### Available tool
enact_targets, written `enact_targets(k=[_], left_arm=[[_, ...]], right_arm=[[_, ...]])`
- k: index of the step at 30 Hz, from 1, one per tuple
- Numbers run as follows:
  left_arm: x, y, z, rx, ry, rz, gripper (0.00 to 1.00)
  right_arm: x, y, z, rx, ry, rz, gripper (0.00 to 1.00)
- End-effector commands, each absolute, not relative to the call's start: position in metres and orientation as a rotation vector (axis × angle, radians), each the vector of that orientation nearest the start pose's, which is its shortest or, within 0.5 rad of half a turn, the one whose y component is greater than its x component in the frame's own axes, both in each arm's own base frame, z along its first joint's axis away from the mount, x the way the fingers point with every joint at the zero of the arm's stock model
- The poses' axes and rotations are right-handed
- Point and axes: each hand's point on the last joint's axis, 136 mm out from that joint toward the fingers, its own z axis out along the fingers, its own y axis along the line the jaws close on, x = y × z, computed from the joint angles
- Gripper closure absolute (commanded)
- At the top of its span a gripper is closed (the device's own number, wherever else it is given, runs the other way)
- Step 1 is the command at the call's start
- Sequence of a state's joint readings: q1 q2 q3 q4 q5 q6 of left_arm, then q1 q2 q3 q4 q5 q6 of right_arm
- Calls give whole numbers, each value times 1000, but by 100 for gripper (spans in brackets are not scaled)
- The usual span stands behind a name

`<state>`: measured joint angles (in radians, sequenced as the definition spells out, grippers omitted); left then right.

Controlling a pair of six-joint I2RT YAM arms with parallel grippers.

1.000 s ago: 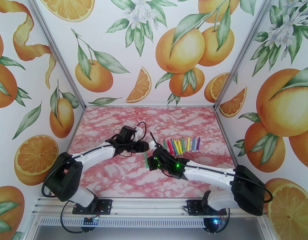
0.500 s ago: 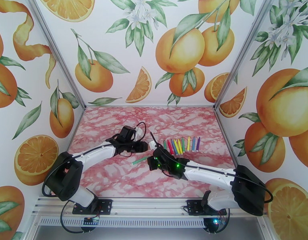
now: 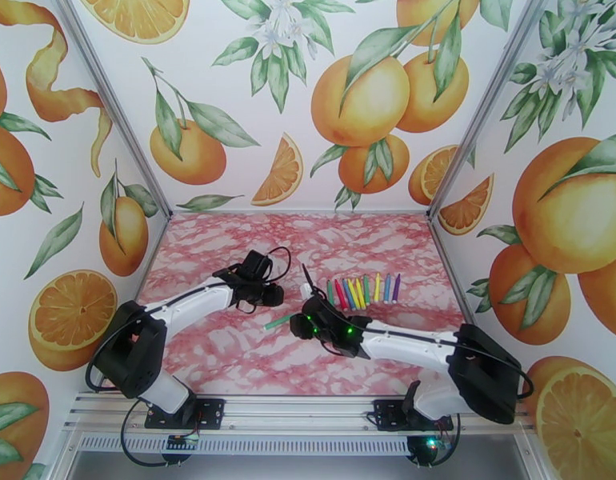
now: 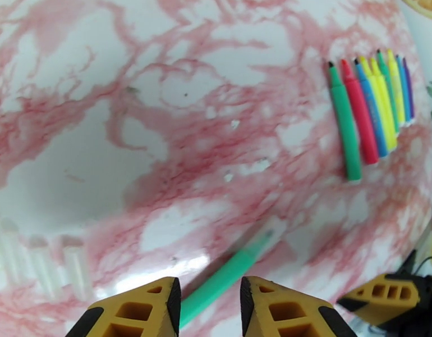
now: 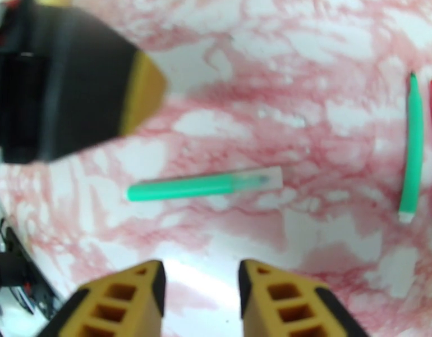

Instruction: Open the pen caps

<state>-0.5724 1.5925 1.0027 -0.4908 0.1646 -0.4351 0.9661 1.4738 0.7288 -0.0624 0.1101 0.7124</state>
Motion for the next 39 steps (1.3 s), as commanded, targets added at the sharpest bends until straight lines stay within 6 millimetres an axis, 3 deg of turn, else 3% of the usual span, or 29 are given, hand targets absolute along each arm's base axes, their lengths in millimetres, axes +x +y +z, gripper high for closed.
enact_targets(k=[1, 8, 16, 24, 34, 39], left_arm=[[291, -215, 61, 298, 2776, -450, 71], [281, -209, 38, 335, 2838, -385, 83], [268, -207, 31, 411, 2875, -337, 84], [248, -212, 17, 483, 2922, -324, 86], [224, -242, 15, 504, 2903, -569, 86], [223, -256, 19, 475, 2866, -691, 85]], right_arm=[[251, 302, 75, -135, 2458, 623, 61], [276, 298, 53, 1, 2491, 681, 77], [282, 314, 27, -4, 2550, 699, 78], [293, 326, 16, 7, 2559, 726, 79], [310, 331, 22, -18, 2542, 760, 78], [311, 324, 22, -31, 2556, 722, 78]])
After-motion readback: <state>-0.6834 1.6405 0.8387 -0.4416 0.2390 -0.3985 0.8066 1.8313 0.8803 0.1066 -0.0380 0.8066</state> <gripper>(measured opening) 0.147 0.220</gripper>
